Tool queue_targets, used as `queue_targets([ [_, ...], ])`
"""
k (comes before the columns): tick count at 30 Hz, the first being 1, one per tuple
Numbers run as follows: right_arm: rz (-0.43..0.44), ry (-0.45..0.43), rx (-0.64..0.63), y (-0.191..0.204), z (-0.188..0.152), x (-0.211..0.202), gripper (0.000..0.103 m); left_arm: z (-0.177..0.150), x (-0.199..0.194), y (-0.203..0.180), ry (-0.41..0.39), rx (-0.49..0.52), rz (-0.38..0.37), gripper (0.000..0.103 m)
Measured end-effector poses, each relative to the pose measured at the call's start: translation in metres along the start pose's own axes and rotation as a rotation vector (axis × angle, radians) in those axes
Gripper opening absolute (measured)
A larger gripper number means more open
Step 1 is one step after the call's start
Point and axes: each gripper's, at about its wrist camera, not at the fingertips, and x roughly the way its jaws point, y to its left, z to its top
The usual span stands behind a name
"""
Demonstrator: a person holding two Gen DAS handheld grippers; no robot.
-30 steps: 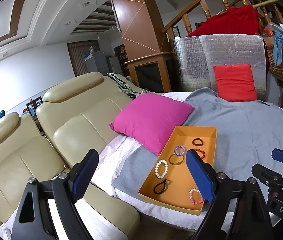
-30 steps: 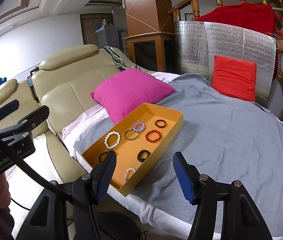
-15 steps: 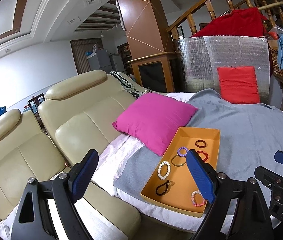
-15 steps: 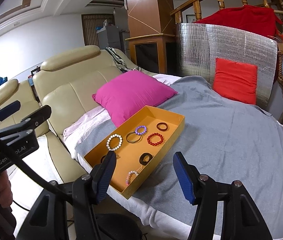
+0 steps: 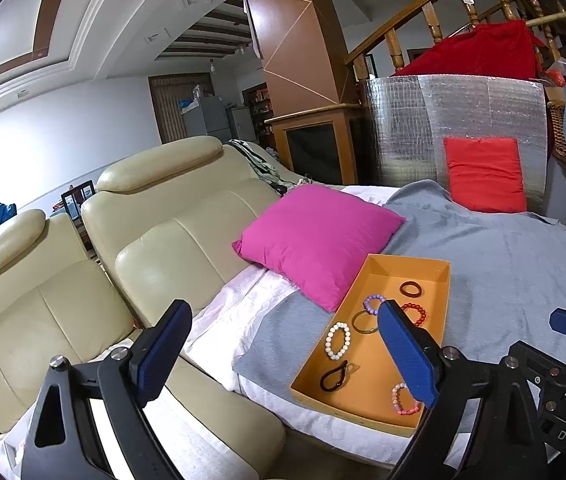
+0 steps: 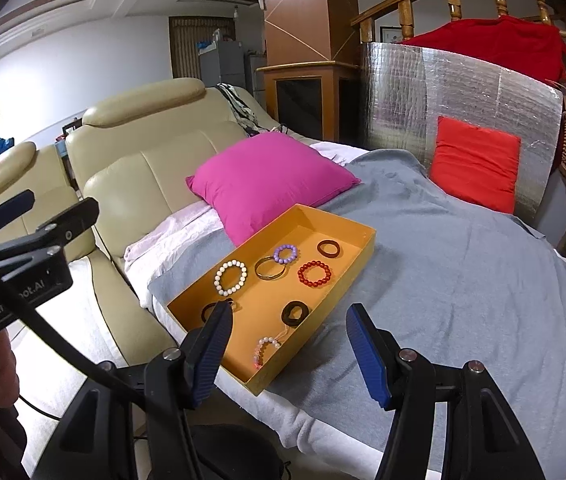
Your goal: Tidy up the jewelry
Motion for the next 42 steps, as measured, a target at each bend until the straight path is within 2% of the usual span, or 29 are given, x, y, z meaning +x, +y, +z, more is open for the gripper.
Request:
queue_targets([
  [42, -0.026, 0.018, -0.06, 0.032, 0.012, 0.015, 0.063, -0.013, 0.016, 0.031, 0.022, -0.084, 0.022, 0.096],
])
